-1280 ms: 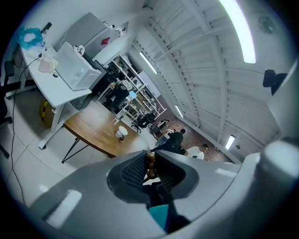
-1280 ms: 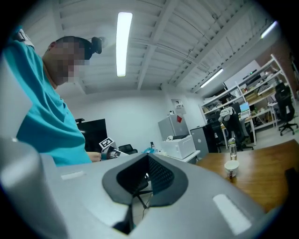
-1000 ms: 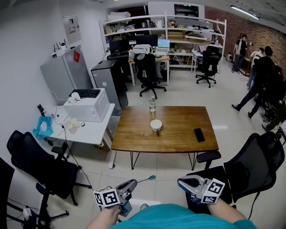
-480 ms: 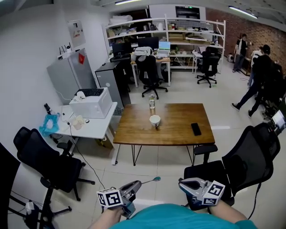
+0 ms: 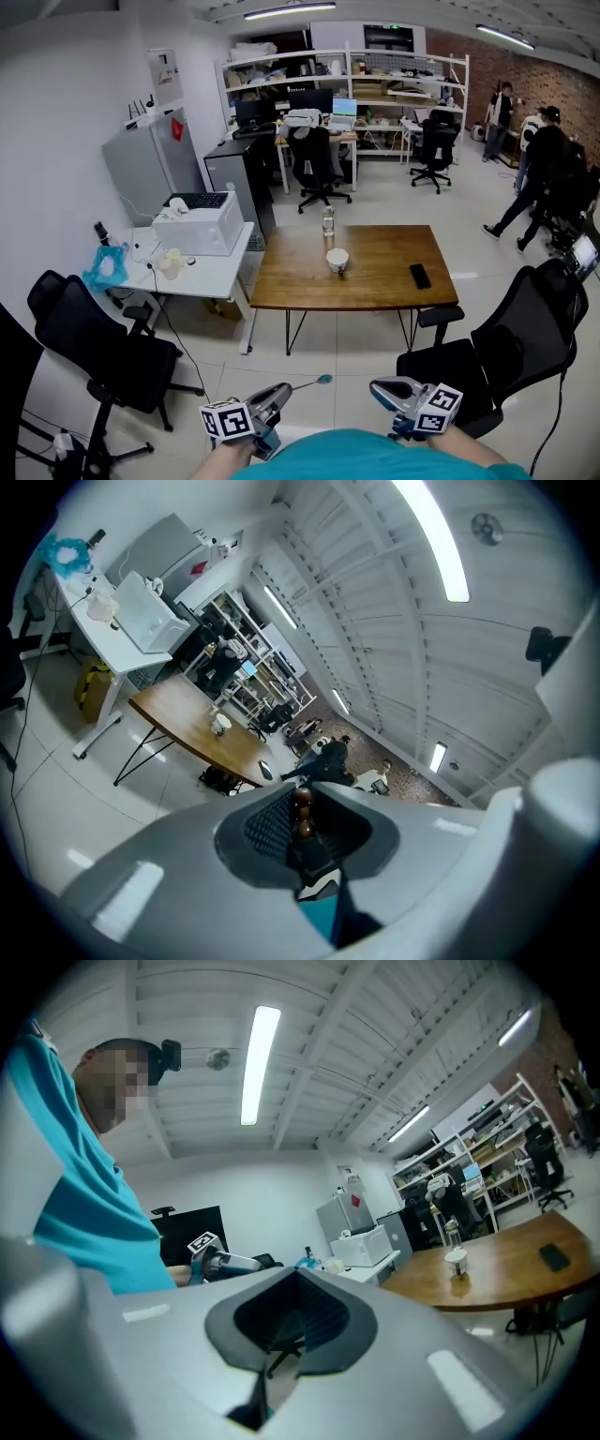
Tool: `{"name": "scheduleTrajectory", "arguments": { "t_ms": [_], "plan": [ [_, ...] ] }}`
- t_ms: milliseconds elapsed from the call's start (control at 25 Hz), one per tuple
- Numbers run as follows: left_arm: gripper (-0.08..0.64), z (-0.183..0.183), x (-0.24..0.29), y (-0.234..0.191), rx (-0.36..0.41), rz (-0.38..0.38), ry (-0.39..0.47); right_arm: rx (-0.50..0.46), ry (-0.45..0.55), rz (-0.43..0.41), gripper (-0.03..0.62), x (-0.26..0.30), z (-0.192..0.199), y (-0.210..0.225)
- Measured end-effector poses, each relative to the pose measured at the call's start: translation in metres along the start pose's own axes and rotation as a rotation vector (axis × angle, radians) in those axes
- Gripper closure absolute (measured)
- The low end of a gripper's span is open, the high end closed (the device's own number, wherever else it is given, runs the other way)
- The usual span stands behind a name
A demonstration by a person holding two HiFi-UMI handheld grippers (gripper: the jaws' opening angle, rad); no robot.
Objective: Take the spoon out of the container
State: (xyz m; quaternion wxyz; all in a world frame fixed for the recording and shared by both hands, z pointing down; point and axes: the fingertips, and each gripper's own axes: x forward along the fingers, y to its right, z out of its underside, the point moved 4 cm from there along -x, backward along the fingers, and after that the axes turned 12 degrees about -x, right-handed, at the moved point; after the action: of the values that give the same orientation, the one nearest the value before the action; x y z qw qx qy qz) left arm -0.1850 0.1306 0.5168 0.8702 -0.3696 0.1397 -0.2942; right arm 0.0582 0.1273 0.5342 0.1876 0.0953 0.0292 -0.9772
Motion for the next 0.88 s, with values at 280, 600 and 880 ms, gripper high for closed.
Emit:
{"name": "scheduleTrajectory", "arguments": {
  "t_ms": [280, 600, 880],
  "plan": [
    [0.511, -0.006, -0.007, -0.009, -0.009, -0.005, 0.012, -0.03, -0.025, 0.006, 0.592, 0.01, 0.004, 0.004],
    [0.511, -0.003, -0.009, -0.018, -0.045, -0.07, 0.022, -0.041, -0.032, -0.004, 0.592, 0.008, 0.001, 0.008],
    [0.511, -0.006, -0.004, -0.012, -0.033, -0.034, 0.024, -0.051, -0.038, -0.012, 0.592, 0.008, -0.002, 0.012]
  ]
}}
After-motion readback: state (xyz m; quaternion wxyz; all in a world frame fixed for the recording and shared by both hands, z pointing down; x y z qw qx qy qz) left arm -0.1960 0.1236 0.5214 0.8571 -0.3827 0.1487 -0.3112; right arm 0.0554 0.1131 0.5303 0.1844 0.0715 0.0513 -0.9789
